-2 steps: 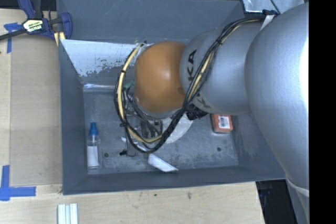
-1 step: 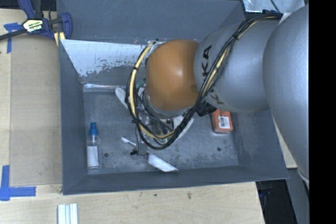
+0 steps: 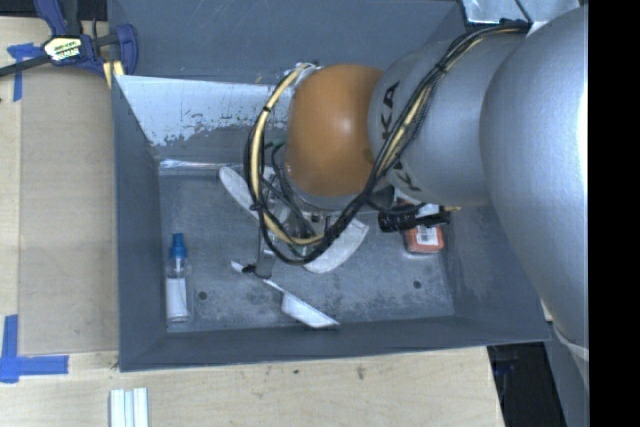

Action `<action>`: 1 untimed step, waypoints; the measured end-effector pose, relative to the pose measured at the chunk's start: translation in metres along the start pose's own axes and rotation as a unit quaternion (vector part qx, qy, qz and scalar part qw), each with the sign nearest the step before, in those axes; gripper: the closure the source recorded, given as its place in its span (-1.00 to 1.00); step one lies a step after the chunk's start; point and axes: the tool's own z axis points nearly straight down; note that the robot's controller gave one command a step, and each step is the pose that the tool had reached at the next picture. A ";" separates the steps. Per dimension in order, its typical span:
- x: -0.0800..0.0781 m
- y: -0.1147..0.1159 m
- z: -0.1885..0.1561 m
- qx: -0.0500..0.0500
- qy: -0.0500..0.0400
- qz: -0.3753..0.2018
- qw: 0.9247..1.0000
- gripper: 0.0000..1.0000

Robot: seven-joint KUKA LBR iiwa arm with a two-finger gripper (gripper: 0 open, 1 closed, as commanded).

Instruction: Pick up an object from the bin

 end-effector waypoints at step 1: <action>0.007 -0.031 0.020 0.000 0.000 -0.080 0.997 -1.00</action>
Offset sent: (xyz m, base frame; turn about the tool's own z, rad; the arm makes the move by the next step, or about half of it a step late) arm -0.0030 -0.0652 0.0466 0.2977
